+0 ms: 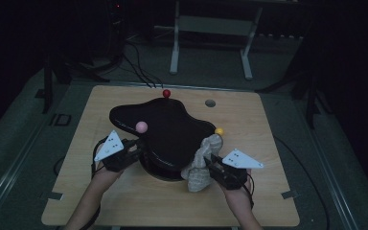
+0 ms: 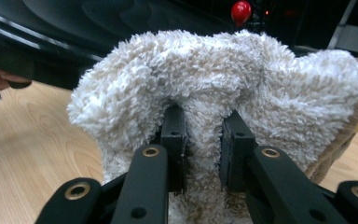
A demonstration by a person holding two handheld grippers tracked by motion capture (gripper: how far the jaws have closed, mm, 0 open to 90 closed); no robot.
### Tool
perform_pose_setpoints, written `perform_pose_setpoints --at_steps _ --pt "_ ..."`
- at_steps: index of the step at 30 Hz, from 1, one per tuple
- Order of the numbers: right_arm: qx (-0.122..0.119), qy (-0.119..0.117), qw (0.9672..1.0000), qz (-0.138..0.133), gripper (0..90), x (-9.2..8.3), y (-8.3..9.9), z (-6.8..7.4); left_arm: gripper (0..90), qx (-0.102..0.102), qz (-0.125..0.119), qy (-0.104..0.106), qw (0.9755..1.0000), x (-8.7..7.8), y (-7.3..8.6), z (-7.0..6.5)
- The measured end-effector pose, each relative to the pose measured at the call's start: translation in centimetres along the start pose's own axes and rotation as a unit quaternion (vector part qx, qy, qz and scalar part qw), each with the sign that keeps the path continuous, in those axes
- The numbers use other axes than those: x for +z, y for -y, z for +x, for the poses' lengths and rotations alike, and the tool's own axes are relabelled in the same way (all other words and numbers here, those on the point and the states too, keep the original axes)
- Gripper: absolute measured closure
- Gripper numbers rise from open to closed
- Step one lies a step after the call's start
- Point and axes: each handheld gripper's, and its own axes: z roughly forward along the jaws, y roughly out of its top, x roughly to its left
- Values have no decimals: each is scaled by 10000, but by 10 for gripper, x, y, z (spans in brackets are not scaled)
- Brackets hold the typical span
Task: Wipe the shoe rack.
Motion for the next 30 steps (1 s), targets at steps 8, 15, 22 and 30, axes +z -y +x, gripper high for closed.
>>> perform_pose_setpoints --at_steps 8,15,22,30 --pt "8 118 9999 -3 750 1 -6 -9 751 7 12 18 10000 0 0 0" --pt "79 207 9997 144 750 2 1 -17 751 13 18 50 10000 1 0 1" --pt "111 321 9993 134 750 8 0 -25 751 2 1 65 10000 1 1 2" --pt "237 505 9984 84 750 5 -3 -37 751 27 17 134 9999 1 0 3"
